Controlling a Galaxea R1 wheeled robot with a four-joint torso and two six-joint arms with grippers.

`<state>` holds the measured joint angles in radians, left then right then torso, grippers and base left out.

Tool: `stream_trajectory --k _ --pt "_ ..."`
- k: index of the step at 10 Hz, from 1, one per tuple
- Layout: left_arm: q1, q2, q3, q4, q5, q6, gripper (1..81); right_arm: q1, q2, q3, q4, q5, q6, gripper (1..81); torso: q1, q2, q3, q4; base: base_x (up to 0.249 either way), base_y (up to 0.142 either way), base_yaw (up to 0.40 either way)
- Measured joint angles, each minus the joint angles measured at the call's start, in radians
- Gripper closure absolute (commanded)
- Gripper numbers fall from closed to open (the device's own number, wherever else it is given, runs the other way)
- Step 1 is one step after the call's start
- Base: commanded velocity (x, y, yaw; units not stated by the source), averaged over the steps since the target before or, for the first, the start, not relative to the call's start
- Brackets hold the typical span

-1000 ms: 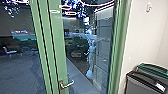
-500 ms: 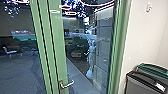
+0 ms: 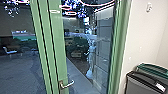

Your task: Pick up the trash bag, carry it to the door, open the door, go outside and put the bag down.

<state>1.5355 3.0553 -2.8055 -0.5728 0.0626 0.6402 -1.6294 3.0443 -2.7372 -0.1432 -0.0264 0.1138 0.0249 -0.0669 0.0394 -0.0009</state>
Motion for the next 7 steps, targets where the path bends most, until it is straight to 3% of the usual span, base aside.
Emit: stream_trajectory --k 4,7 --pt "-0.004 -0.006 0.001 0.000 -0.003 0.000 81.1 -0.011 0.002 0.001 0.000 0.000 0.000 1.0 0.000 0.000 0.000 0.000 0.000 0.000 0.243" --pt "0.003 -0.037 0.060 0.000 -0.003 0.002 81.1 -0.009 -0.006 0.005 0.000 0.003 0.000 1.0 0.000 0.000 0.000 0.000 0.000 0.000 0.247"
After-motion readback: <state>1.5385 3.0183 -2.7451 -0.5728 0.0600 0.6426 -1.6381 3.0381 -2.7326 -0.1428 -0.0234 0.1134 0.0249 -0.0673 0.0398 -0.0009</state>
